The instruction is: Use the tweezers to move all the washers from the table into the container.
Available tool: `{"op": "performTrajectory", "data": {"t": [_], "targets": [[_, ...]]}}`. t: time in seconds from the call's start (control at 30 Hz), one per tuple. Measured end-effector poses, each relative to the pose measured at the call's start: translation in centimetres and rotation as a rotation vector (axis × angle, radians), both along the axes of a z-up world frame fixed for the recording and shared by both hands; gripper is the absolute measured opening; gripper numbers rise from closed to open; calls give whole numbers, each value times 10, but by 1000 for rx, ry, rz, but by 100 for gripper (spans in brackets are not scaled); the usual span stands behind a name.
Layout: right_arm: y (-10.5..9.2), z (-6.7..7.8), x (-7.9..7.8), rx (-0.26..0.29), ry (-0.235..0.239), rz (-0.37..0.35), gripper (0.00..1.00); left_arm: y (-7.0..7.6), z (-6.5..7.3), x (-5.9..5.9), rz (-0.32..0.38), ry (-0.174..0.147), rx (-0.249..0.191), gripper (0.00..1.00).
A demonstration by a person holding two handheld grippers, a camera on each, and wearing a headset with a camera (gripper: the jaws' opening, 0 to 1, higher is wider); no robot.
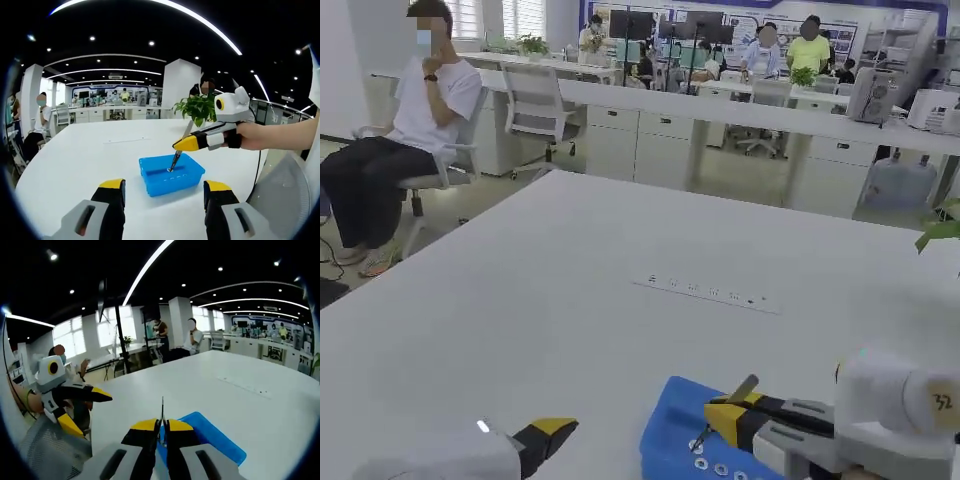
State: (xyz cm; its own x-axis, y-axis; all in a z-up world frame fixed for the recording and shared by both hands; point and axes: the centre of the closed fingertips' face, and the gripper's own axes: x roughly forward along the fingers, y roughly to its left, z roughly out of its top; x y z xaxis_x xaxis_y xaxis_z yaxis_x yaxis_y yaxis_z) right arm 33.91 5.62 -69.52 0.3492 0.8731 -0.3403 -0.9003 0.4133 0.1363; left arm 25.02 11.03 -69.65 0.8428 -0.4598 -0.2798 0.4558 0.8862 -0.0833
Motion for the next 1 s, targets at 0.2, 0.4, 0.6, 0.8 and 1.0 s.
{"op": "performTrajectory", "data": {"t": [0.2, 0.4, 0.6, 0.8, 1.0], "targets": [[4, -17, 26, -56, 5, -49, 2, 1, 1, 0, 3, -4, -3, 63], [15, -36, 33, -110, 12, -29, 2, -1, 0, -1, -11, -4, 5, 63], [21, -57, 39, -165, 23, -13, 2, -5, -2, -1, -31, 1, 28, 63], [23, -63, 40, -182, 25, -6, 2, -4, -3, -1, -31, 7, 23, 62], [23, -73, 37, -230, 10, 15, 2, -5, -4, -2, -38, 13, 23, 62]]}}
